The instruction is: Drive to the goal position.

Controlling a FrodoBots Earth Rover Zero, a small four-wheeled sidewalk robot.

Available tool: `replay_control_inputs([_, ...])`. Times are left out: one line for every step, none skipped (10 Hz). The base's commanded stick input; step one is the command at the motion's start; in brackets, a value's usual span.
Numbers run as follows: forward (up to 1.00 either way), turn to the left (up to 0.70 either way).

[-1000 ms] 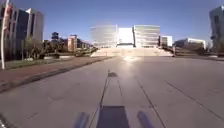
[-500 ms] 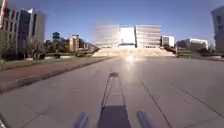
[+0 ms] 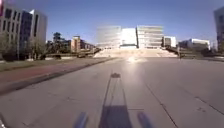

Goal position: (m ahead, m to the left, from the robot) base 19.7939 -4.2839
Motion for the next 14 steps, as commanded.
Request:
replay_control_inputs([0.7, -0.08])
replay_control_inputs([0.7, -0.14])
replay_control_inputs([0.7, -0.14])
replay_control_inputs([0.7, -0.14])
replay_control_inputs([0.7, -0.14])
replay_control_inputs([0.7, -0.14])
replay_control_inputs([0.7, -0.14])
replay_control_inputs([0.7, -0.14])
replay_control_inputs([0.7, -0.14])
replay_control_inputs([0.7, -0.02])
replay_control_inputs([0.7, 0.0])
replay_control_inputs([0.7, 0.0])
replay_control_inputs([0.7, 0.0])
replay_control_inputs([0.7, 0.0])
